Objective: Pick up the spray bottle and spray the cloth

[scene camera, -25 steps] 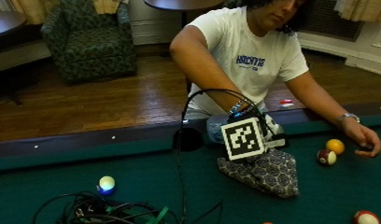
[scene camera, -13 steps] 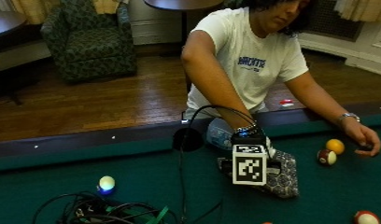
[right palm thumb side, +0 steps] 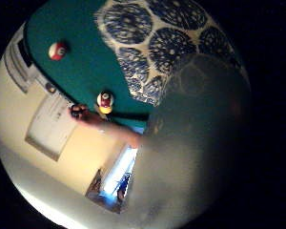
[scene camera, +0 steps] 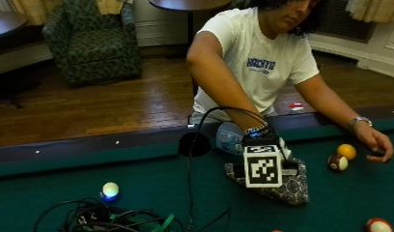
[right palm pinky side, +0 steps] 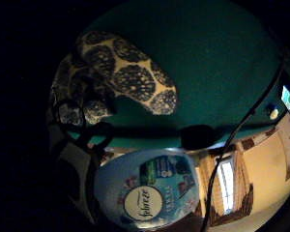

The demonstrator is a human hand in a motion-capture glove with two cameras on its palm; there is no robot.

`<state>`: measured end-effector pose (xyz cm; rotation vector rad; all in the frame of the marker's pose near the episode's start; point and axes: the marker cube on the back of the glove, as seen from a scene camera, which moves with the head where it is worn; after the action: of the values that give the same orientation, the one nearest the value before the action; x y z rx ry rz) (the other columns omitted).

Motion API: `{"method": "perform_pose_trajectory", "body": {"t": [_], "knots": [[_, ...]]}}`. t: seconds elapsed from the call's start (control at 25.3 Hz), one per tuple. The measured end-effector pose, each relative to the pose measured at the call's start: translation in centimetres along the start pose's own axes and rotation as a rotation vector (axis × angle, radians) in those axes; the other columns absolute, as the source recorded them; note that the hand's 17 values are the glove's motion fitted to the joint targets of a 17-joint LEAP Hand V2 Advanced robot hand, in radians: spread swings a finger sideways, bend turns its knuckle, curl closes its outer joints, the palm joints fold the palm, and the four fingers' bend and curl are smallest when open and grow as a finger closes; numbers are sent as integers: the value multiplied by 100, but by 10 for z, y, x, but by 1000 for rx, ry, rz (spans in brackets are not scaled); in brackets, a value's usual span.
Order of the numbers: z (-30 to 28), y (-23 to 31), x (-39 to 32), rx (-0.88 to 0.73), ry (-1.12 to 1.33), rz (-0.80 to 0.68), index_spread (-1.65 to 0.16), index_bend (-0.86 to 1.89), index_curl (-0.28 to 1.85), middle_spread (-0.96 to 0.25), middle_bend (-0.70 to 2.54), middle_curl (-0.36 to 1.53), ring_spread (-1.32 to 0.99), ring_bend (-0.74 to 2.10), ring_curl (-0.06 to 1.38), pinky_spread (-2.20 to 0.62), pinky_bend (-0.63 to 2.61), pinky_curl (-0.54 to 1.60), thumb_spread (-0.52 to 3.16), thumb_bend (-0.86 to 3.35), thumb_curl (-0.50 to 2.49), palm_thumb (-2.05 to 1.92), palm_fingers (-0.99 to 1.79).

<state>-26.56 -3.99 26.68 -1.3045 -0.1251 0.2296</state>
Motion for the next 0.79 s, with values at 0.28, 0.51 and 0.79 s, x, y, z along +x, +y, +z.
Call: {"method": "perform_pose_trajectory", "body": {"t": [0.28, 0.51, 0.79], "knots": [[-56, 57, -49, 177, -120, -255, -28, 40, 61, -21, 67, 58, -22, 78, 50, -31, 51, 44, 23, -3, 81, 92, 139], [-91, 104, -98, 336, -256, -506, -27, 39, 61, -21, 67, 58, -22, 78, 50, -31, 51, 43, 23, -3, 82, 92, 139], [-104, 150, -152, 490, -381, -837, -27, 39, 61, -21, 67, 58, -22, 79, 50, -31, 51, 43, 23, -3, 82, 92, 139]]}}
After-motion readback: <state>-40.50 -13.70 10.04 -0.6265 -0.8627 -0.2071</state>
